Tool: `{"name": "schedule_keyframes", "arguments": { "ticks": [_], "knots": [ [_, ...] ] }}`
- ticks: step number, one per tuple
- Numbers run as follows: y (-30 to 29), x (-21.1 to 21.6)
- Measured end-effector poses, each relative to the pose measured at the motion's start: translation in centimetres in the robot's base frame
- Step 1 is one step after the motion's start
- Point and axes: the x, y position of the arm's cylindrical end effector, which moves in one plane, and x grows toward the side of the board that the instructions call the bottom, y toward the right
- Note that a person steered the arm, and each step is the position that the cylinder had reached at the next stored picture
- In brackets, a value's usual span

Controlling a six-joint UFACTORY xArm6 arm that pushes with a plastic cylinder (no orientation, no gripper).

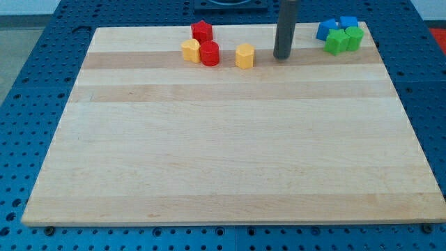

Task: Push the yellow hexagon towards bottom left

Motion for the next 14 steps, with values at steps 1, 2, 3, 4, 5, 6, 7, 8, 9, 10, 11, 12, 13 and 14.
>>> {"name": "schedule_keyframes", "arguments": {
  "ticks": [1, 2, 3, 4, 5, 6, 7, 8, 9, 10, 11, 12, 13, 14],
  "knots": [
    [-3.8, -0.9],
    [-8.3, 2.0],
    [-11.0, 5.5],
    [-10.9, 4.6],
    [-8.9, 2.4],
    [-9.5, 4.7],
    [-13.7, 9.4],
    [-19.4, 12.3],
    [-17.7, 12.2],
    [-12.6, 10.0],
    [-7.6, 8.8],
    [-4.3, 9.3],
    [-8.6, 11.9],
    [-16.6, 15.8]
  ]
}}
